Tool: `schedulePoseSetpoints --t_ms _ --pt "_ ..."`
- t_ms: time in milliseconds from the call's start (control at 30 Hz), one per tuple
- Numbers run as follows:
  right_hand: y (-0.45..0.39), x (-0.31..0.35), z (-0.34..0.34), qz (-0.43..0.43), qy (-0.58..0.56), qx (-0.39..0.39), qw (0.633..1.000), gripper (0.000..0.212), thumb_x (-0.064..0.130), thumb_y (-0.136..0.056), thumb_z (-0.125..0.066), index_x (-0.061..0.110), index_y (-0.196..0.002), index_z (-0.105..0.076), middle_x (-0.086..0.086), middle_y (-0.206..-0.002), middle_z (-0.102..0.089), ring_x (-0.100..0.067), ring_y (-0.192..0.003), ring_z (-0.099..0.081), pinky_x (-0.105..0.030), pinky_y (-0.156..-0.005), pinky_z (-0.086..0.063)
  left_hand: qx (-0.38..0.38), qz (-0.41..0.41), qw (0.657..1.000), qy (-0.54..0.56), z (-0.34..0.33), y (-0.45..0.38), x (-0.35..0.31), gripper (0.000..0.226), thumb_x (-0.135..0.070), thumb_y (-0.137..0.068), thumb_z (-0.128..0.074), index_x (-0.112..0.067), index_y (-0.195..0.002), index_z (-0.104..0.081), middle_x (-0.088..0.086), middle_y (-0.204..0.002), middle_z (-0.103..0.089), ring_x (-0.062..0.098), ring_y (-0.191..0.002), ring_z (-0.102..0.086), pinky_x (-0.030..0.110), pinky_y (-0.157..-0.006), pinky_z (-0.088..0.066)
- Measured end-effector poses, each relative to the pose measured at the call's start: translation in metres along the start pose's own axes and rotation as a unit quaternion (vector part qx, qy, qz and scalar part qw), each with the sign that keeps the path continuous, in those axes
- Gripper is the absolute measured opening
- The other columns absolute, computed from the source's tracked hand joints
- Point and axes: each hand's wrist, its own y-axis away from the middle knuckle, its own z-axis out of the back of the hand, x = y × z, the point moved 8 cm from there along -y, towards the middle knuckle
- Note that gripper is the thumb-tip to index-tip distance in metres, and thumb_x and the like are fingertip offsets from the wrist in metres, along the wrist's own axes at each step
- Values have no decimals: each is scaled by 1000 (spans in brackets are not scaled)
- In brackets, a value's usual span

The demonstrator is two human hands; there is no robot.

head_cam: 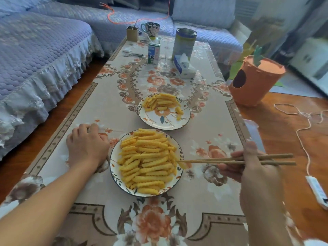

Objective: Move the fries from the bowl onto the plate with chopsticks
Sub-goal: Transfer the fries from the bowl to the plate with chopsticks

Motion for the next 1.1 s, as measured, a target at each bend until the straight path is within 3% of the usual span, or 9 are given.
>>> schedulePoseSetpoints --t_ms 233,333,467,567,667,733,867,1000,1100 --pt "19 14 12 13 -24 -12 1000 47 39 -103 -52 -2 -81 -63 -14 -58 -70 -25 -50 -71 -30 -51 -62 53 26 992 114 -1 -5 16 60 -37 -77 -39 -8 -122 -65 26 -127 -56 42 -120 -46 48 -106 -35" --pt "13 20 22 14 -16 -20 1000 46 37 -105 -50 -1 -83 -62 -10 -56 -69 -23 -51 -71 -29 -53 -62 101 19 987 123 0 -6 17 46 -32 -87 -53 -11 -126 -63 23 -131 -53 40 -124 -44 46 -109 -34" --pt "-10 28 0 51 20 9 998 42 35 -106 -51 2 -85 -66 -9 -60 -71 -29 -57 -73 -36 -59 -64 140 -58 984 89 -1 6 19 31 -21 -96 -58 -10 -124 -63 20 -131 -58 39 -123 -50 46 -107 -38" --pt "-47 32 -34 94 50 25 994 34 35 -105 -54 11 -86 -69 -7 -65 -73 -30 -66 -76 -40 -68 -63 160 -91 980 74 3 27 21 41 -24 -98 -56 -17 -138 -59 12 -145 -52 31 -136 -44 44 -115 -33" --pt "-75 29 -73 119 78 39 989 29 34 -103 -59 14 -86 -72 -5 -68 -74 -28 -70 -77 -39 -71 -65 143 -114 983 28 3 58 27 56 -42 -100 -40 -23 -152 -45 6 -159 -41 26 -148 -33 43 -124 -25" --pt "-88 24 -92 146 98 32 984 32 35 -102 -61 20 -76 -71 -2 -65 -74 -25 -66 -76 -45 -72 -65 128 -107 986 10 2 71 30 64 -46 -97 -25 -23 -154 -42 8 -162 -37 27 -151 -29 44 -126 -20" --pt "-105 22 -115 190 122 26 974 43 42 -100 -60 30 -59 -65 0 -58 -71 -21 -61 -74 -52 -74 -62 119 -96 988 16 9 73 26 64 -45 -95 -23 -25 -152 -44 7 -161 -39 26 -151 -29 45 -126 -21" --pt "-112 18 -129 201 145 32 968 47 42 -104 -55 26 -60 -64 -4 -61 -71 -21 -63 -73 -45 -74 -59 123 -99 987 9 10 72 26 62 -45 -95 -25 -27 -150 -44 6 -159 -42 26 -149 -31 45 -125 -24" --pt "-115 19 -125 181 136 15 974 46 45 -105 -50 28 -64 -64 -5 -63 -72 -22 -64 -74 -49 -78 -61 124 -95 988 10 12 72 26 60 -44 -95 -28 -26 -149 -47 8 -157 -44 27 -148 -34 47 -124 -26"
